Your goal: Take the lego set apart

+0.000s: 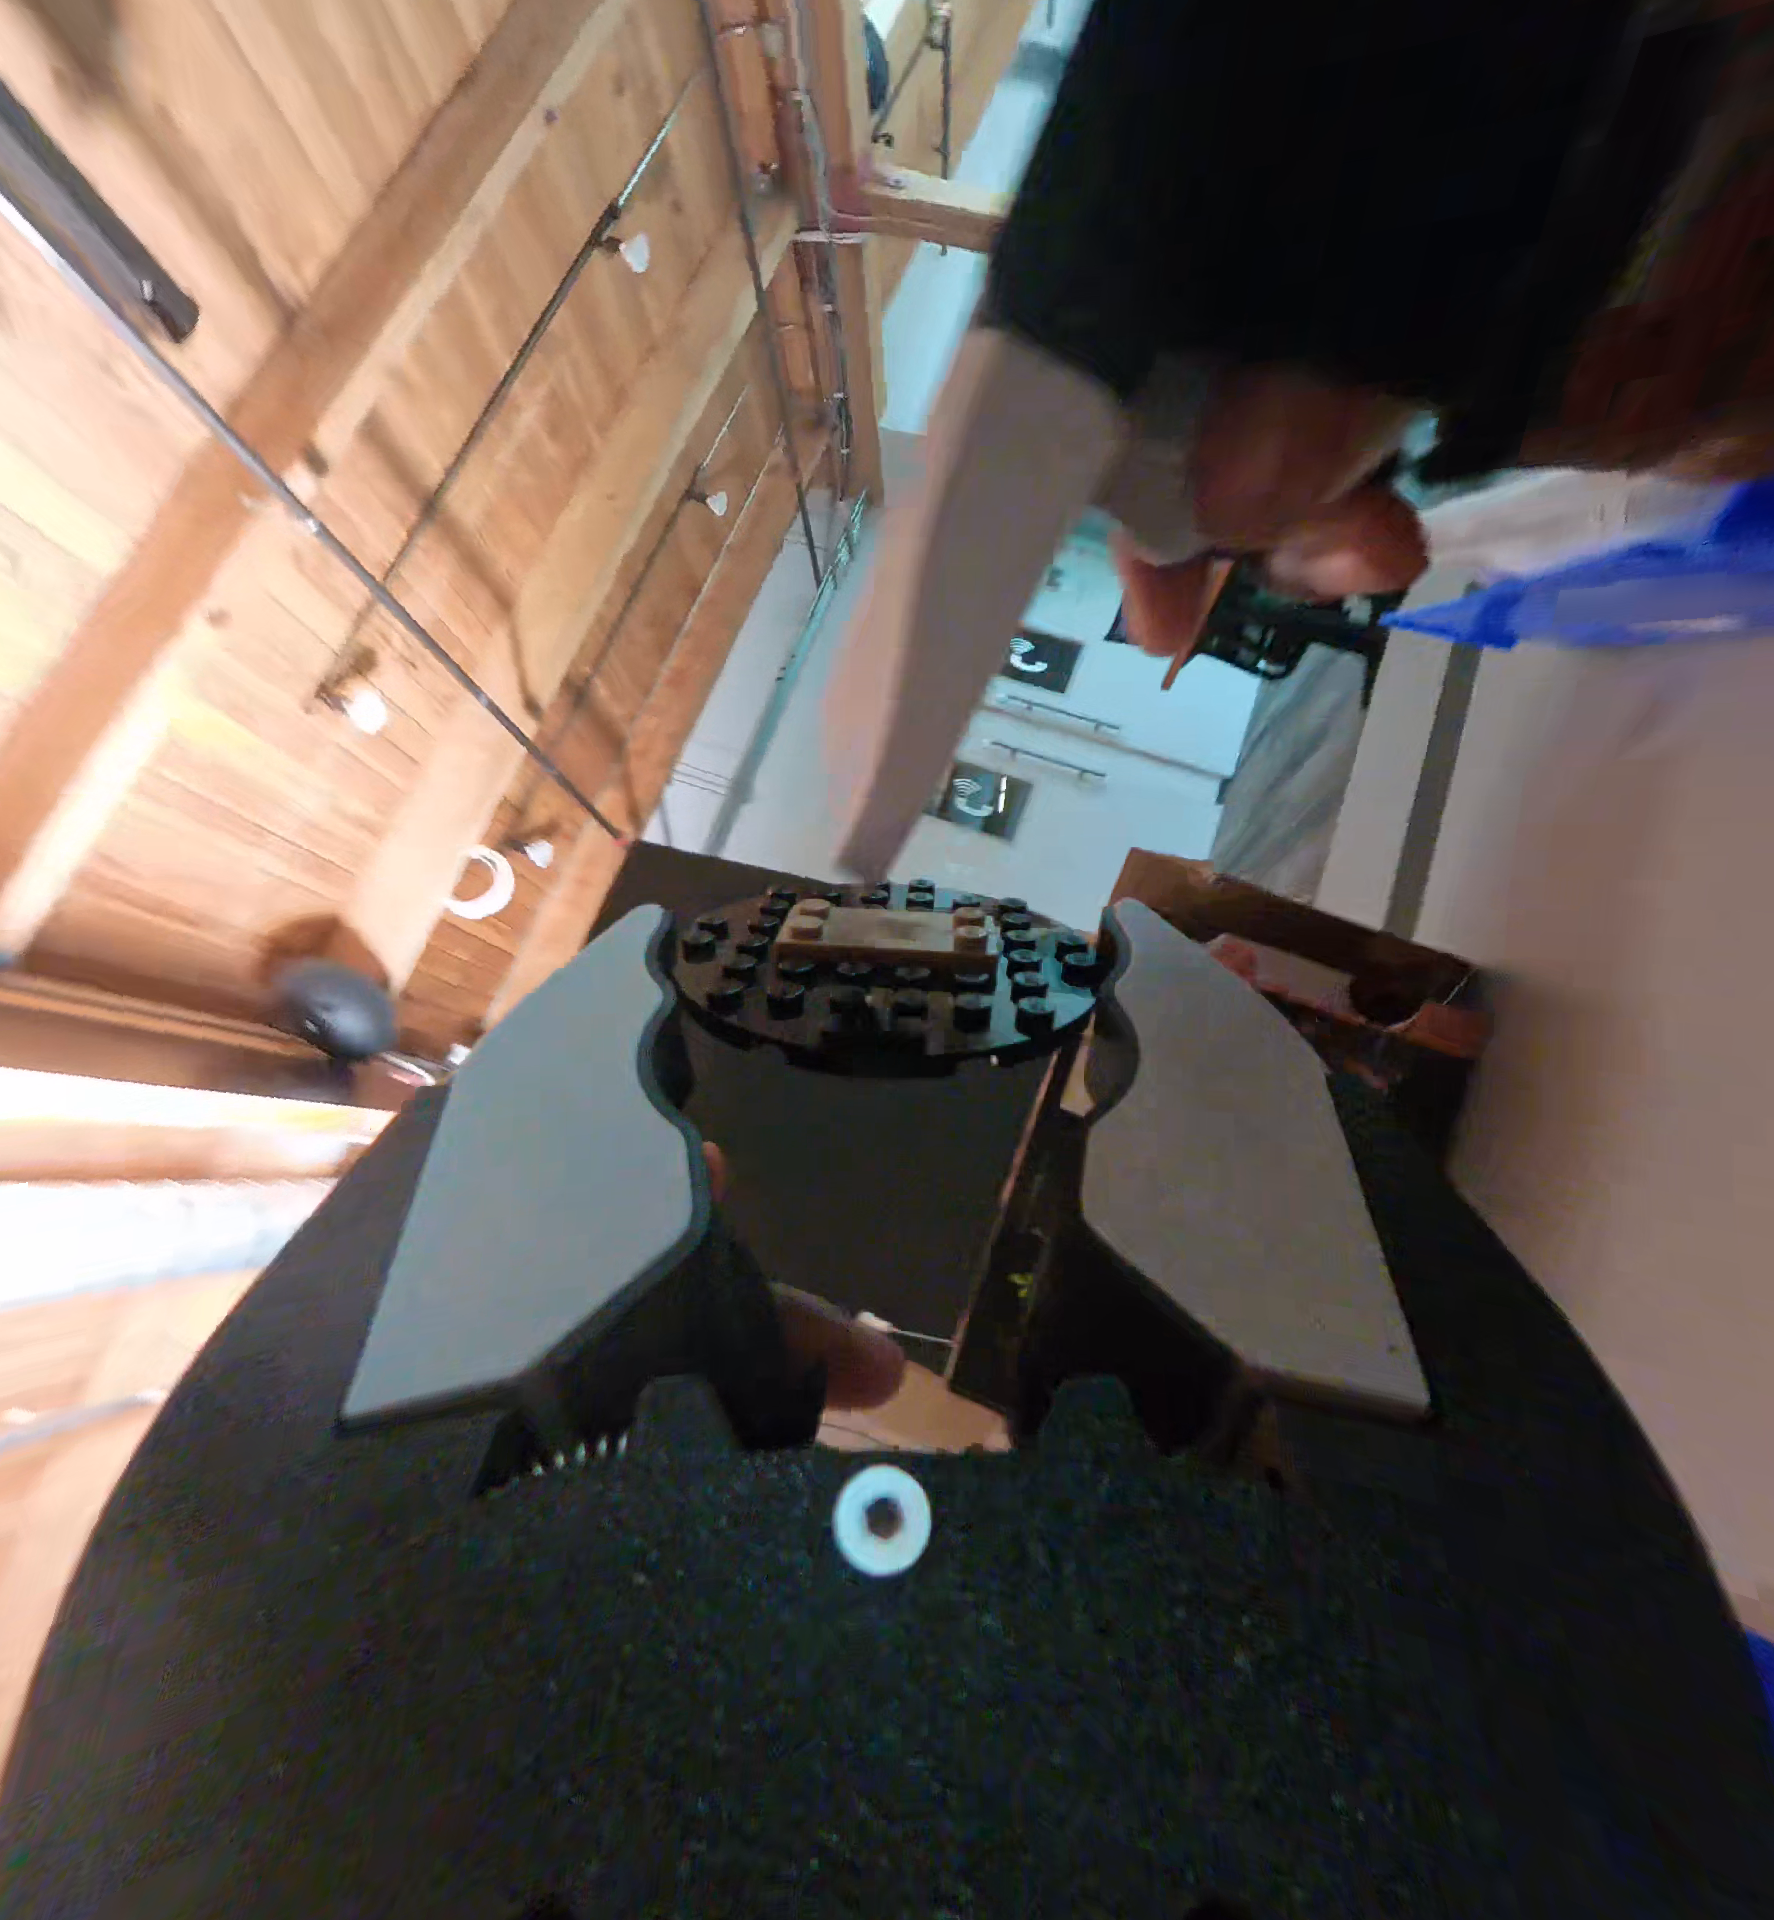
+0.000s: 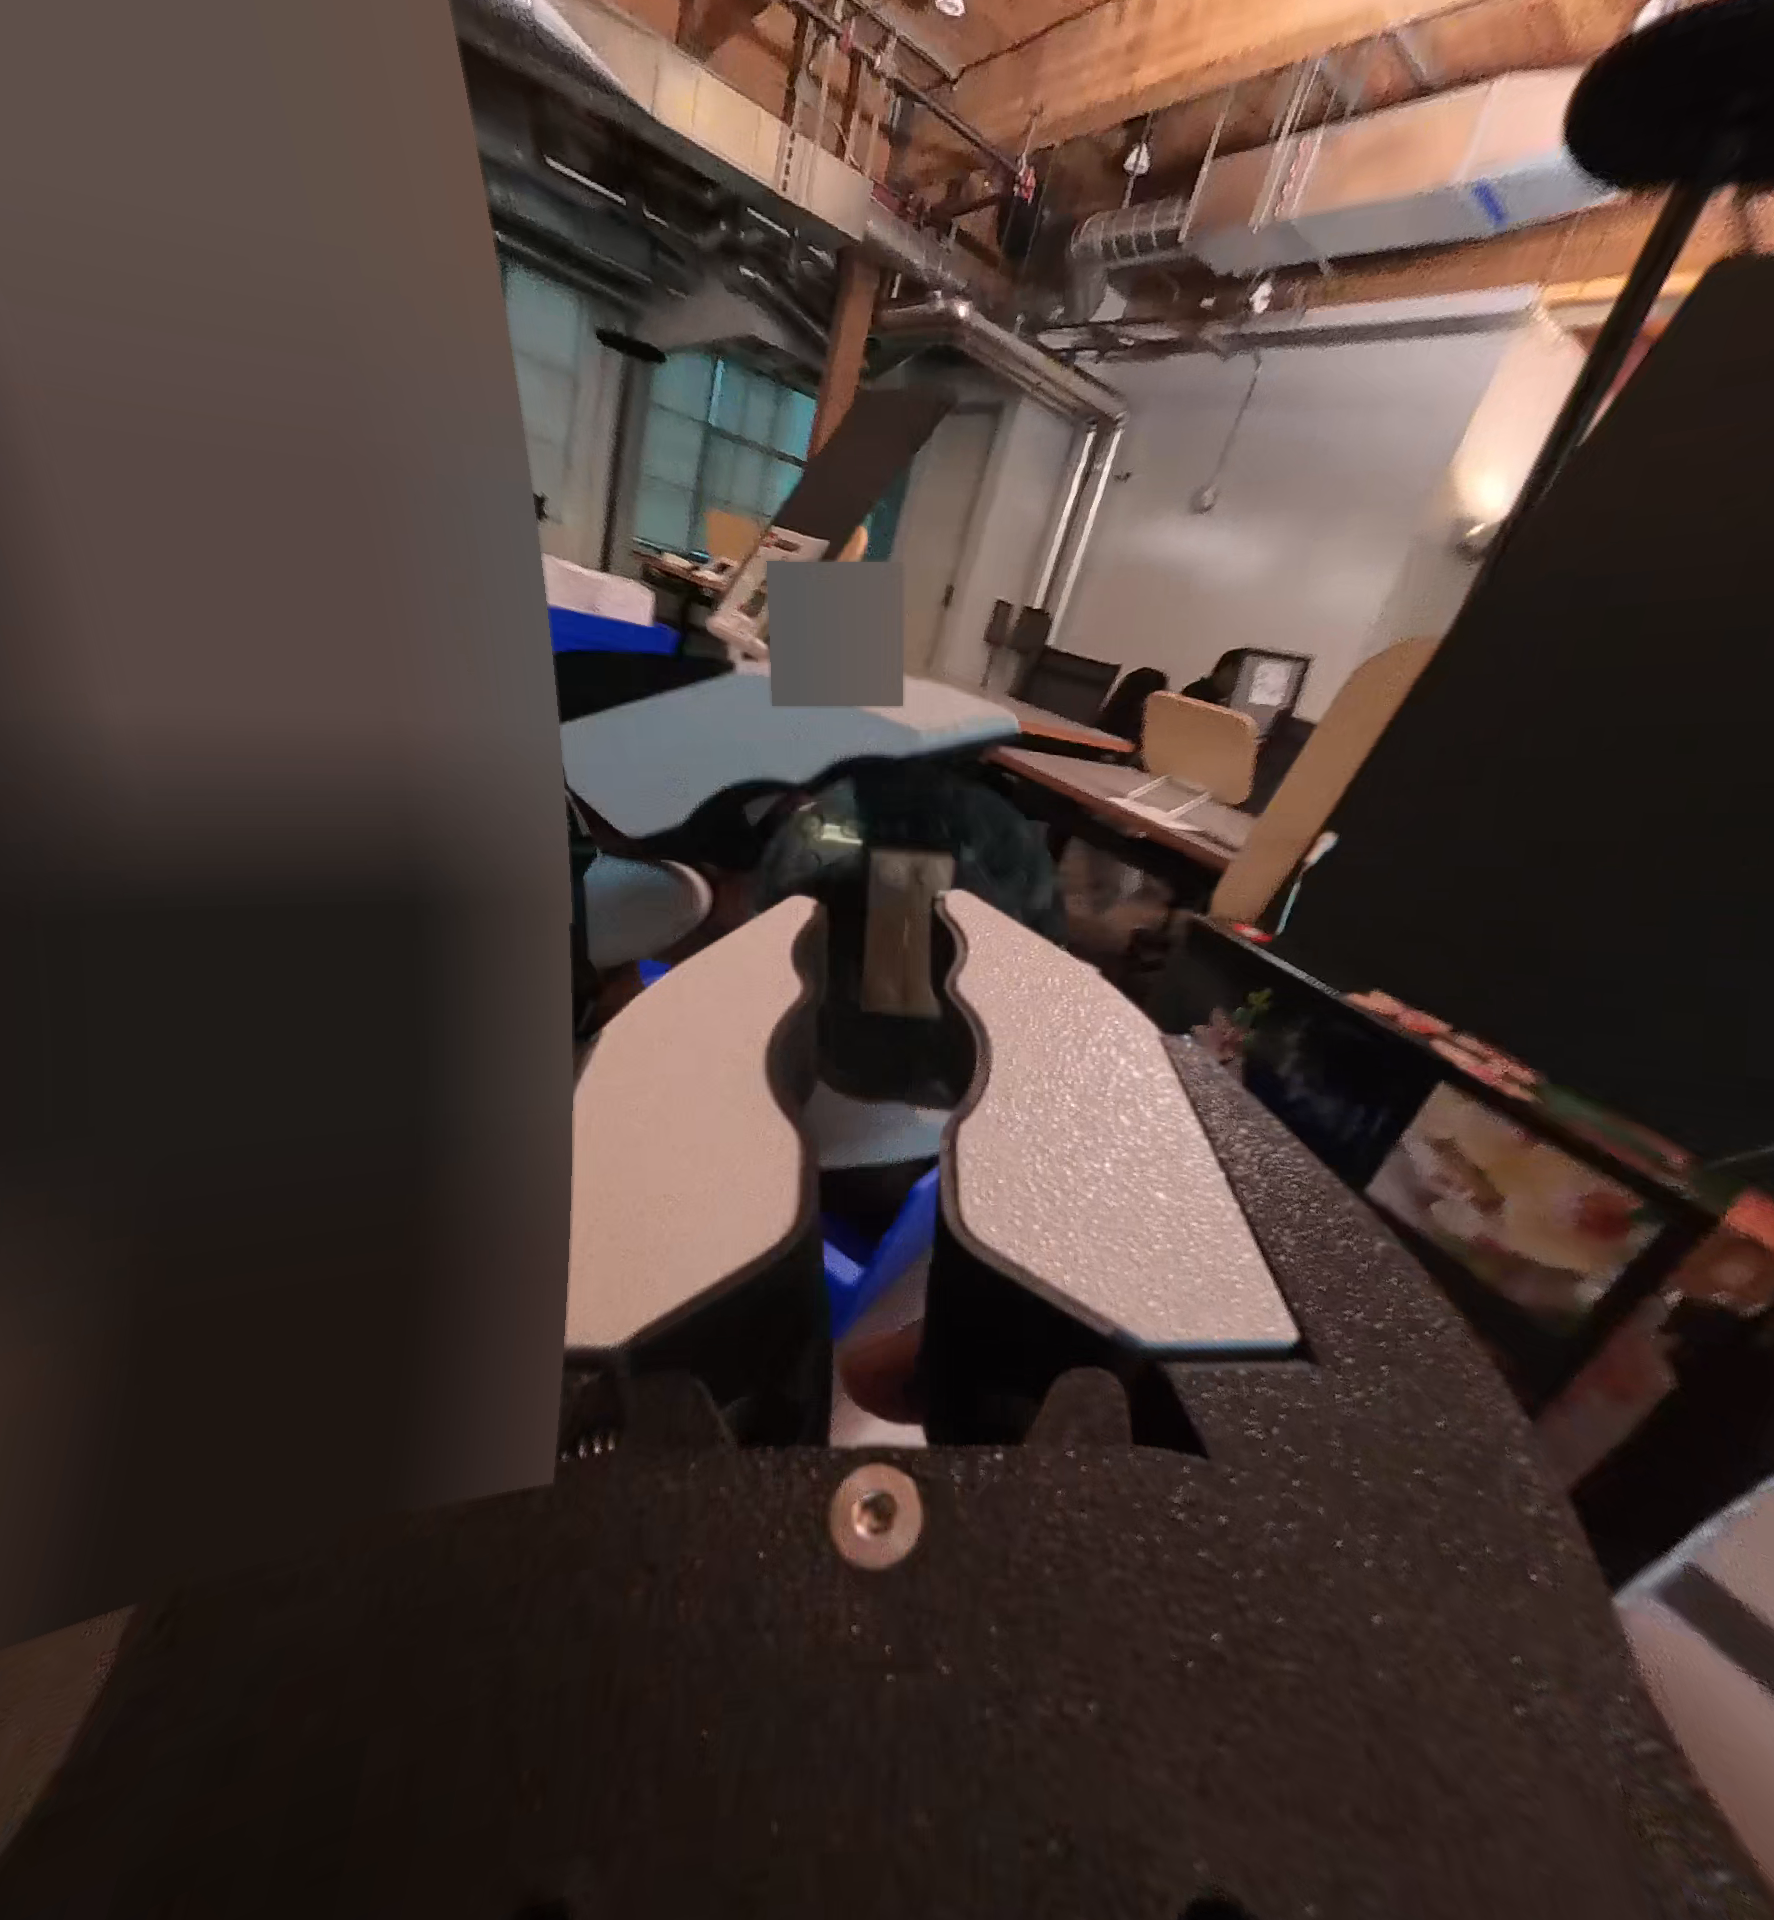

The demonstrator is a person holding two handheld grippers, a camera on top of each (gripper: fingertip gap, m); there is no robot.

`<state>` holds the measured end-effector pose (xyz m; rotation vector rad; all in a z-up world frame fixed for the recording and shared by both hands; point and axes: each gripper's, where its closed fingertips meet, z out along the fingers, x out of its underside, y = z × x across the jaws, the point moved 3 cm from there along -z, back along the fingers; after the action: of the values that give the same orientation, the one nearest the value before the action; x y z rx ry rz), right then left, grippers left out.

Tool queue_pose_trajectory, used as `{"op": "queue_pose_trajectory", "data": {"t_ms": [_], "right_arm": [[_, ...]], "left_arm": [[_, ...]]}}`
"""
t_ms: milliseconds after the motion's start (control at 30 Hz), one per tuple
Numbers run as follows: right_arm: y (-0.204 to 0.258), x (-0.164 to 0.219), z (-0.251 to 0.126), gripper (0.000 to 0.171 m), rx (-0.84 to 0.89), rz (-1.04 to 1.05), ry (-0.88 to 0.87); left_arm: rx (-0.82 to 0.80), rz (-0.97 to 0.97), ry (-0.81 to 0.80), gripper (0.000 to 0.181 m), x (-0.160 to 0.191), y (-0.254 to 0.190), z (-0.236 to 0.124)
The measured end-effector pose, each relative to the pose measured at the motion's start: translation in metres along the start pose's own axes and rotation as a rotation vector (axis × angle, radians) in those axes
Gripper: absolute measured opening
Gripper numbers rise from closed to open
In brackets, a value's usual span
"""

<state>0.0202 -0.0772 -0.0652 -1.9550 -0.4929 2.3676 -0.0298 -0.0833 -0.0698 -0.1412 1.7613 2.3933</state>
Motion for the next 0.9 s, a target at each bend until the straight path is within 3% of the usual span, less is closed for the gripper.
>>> {"op": "queue_pose_trajectory", "data": {"t_ms": [333, 900], "right_arm": [[0.001, 0.002, 0.002, 0.02, 0.032, -0.031, 0.067], [0.004, 0.008, -0.003, 0.014, 0.097, -0.072, 0.066]], "left_arm": [[0.028, 0.184, -0.045, 0.075, -0.01, 0.001, -0.003], [0.026, 0.187, -0.086, 0.074, -0.013, -0.004, -0.008]]}}
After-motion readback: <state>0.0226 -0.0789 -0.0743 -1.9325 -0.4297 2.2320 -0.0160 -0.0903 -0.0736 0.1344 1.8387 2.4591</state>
